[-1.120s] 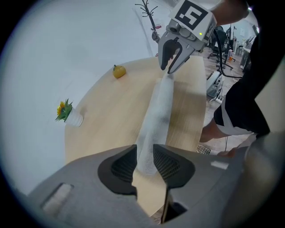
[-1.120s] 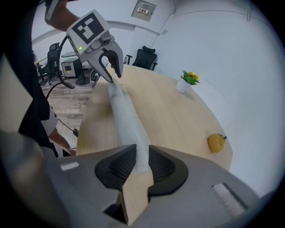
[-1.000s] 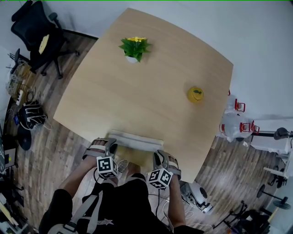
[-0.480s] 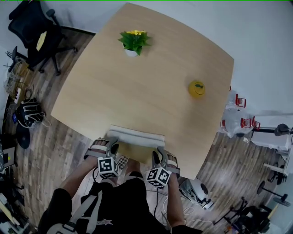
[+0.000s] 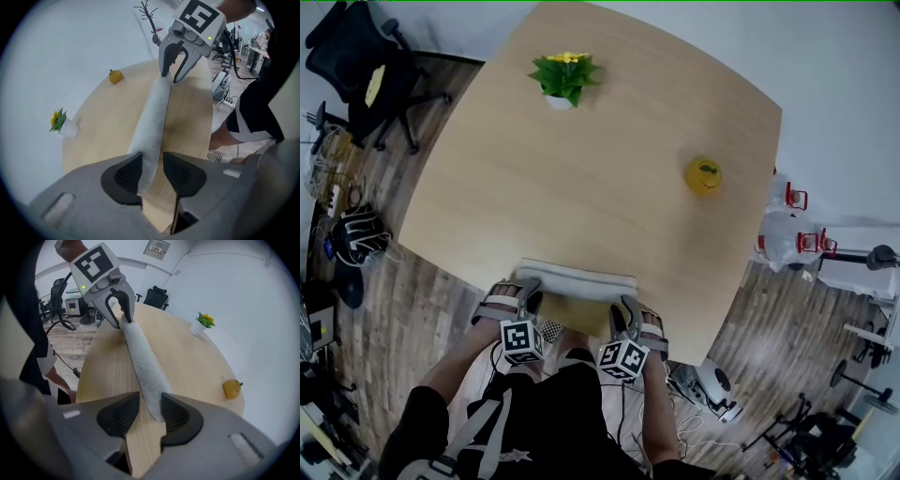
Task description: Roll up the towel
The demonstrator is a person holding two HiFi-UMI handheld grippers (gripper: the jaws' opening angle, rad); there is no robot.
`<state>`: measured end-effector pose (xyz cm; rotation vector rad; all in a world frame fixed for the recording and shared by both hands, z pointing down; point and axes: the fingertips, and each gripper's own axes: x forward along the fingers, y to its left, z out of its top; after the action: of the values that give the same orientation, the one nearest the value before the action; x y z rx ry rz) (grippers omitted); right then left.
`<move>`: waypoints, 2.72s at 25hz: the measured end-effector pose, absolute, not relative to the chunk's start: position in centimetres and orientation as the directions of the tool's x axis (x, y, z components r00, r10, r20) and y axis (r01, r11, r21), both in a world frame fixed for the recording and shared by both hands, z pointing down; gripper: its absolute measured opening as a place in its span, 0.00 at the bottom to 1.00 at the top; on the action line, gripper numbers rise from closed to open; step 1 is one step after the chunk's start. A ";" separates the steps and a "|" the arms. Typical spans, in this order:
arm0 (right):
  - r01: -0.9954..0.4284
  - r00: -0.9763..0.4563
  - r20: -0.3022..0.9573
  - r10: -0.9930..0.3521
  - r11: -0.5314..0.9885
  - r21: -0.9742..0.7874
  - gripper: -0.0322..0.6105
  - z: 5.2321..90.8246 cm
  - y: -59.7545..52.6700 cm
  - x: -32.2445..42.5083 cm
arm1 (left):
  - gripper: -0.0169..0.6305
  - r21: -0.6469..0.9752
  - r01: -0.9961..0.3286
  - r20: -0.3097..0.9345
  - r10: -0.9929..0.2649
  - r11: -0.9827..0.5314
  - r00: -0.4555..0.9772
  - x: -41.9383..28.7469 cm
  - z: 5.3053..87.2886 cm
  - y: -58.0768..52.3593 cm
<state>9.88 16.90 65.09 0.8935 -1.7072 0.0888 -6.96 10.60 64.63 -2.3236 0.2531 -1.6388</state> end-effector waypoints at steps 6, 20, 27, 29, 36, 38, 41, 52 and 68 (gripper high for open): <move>-0.587 -0.049 0.853 -0.520 0.706 0.397 0.24 65.2 16.3 10.2 | 0.24 -0.340 0.021 0.887 -0.313 -0.940 0.339 -6.7 64.8 10.1; -0.585 -0.069 0.875 -0.479 0.730 0.354 0.15 65.1 19.0 9.3 | 0.14 -0.337 0.048 0.896 -0.305 -0.940 0.323 -7.9 64.6 12.1; -0.593 -0.073 0.882 -0.466 0.731 0.337 0.14 65.2 22.3 8.2 | 0.14 -0.324 0.063 0.903 -0.288 -0.944 0.318 -9.1 64.4 15.1; -0.594 -0.072 0.880 -0.469 0.729 0.340 0.14 65.2 22.5 8.1 | 0.14 -0.329 0.066 0.902 -0.293 -0.942 0.317 -9.2 64.4 15.4; -0.609 -0.088 0.897 -0.433 0.736 0.296 0.14 64.9 22.0 8.3 | 0.15 -0.329 0.075 0.906 -0.293 -0.941 0.306 -8.9 63.7 14.6; -0.610 -0.087 0.898 -0.431 0.736 0.294 0.14 64.7 21.6 8.5 | 0.15 -0.325 0.075 0.908 -0.290 -0.943 0.301 -8.8 63.5 14.3; -0.612 -0.094 0.901 -0.424 0.738 0.284 0.14 64.4 21.0 8.7 | 0.15 -0.318 0.077 0.913 -0.283 -0.945 0.292 -8.5 63.3 13.7; -0.626 -0.111 0.901 -0.420 0.733 0.265 0.14 63.6 17.8 9.9 | 0.15 -0.308 0.060 0.917 -0.280 -0.949 0.285 -7.6 62.8 10.9; -0.619 -0.136 0.906 -0.400 0.749 0.238 0.14 65.1 15.0 10.7 | 0.08 -0.320 0.043 0.915 -0.297 -0.947 0.273 -6.5 64.3 7.9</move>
<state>10.74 15.01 65.07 0.8030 -1.7605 0.2292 -6.49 7.94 64.31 -2.2652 0.2328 -1.7243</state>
